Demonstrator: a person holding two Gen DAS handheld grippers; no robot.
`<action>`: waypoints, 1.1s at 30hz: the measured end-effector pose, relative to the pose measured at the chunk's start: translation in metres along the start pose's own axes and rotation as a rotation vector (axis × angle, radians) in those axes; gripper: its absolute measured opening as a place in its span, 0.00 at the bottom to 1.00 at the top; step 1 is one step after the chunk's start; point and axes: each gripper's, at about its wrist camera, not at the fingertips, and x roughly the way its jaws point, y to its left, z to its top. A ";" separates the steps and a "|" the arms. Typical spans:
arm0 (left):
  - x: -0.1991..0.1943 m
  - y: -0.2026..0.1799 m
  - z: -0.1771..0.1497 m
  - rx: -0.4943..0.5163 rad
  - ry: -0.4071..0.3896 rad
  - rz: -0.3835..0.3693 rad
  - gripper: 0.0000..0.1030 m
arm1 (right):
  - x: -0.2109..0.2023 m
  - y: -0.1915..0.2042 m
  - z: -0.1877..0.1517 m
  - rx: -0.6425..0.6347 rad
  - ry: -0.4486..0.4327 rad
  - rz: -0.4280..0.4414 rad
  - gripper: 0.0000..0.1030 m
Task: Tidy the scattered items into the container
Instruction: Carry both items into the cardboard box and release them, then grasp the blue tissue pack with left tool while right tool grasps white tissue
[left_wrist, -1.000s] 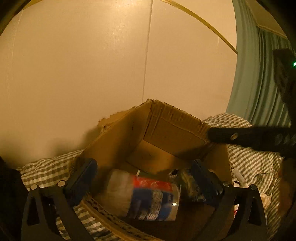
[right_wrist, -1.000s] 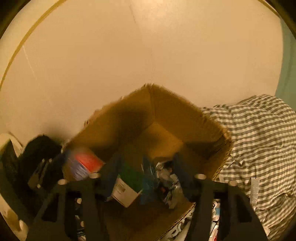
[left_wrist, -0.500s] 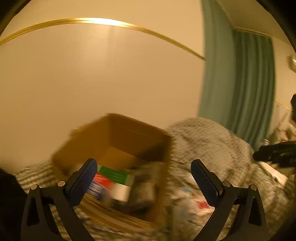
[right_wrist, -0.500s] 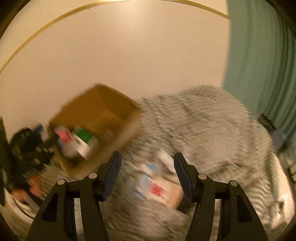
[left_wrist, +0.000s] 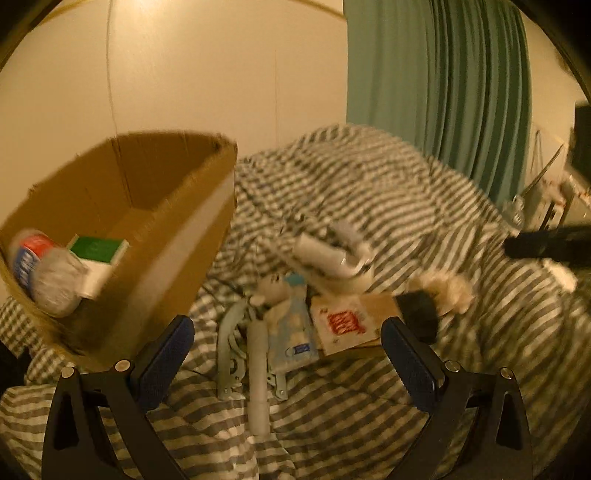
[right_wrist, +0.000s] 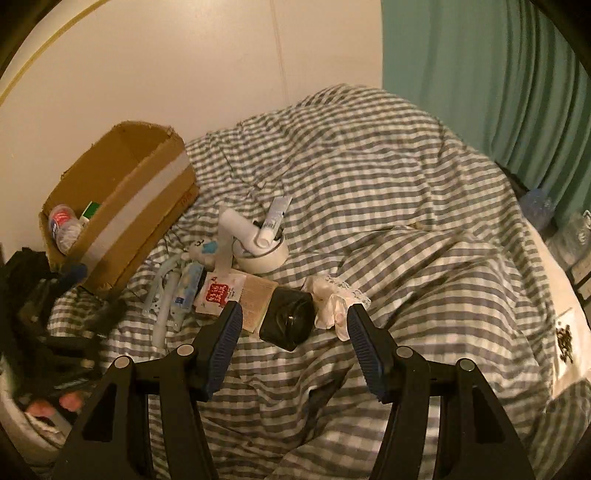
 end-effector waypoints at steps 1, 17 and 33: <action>0.009 -0.001 -0.005 0.007 0.005 0.012 1.00 | 0.004 -0.001 0.001 -0.018 0.007 -0.008 0.57; 0.096 -0.002 -0.036 0.108 0.055 0.103 0.99 | 0.129 -0.040 0.006 -0.020 0.289 -0.024 0.57; 0.103 0.029 -0.028 0.004 0.141 0.079 0.61 | 0.144 -0.052 -0.007 -0.015 0.378 -0.059 0.23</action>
